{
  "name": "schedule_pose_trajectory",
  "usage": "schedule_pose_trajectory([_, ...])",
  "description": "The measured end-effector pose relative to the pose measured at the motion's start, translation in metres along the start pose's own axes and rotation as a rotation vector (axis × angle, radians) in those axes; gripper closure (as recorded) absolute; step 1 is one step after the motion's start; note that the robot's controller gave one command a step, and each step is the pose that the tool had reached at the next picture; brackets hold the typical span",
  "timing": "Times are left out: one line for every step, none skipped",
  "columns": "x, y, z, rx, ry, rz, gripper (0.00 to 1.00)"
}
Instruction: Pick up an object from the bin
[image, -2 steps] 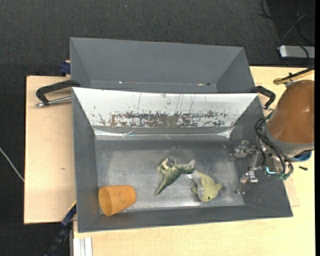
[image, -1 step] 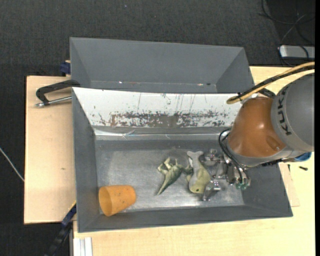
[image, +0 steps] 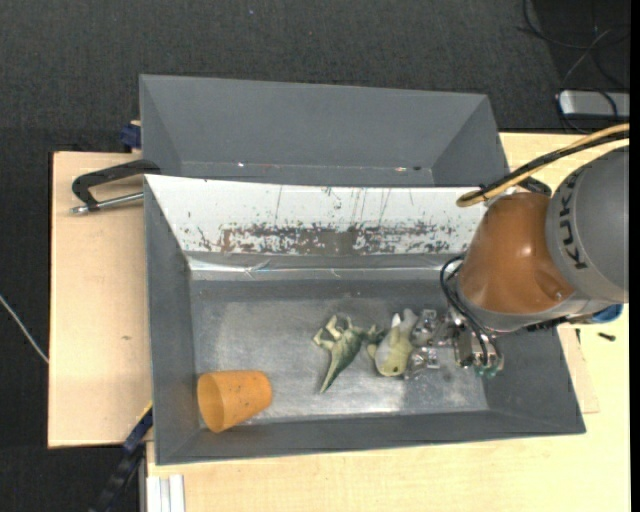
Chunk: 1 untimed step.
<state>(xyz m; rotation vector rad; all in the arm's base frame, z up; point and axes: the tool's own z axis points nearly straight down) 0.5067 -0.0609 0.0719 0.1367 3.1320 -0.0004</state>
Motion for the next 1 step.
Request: schedule_pose_trajectory([-0.0068, 0.0002, -0.1690, 0.001, -0.008, -0.221, 1.00])
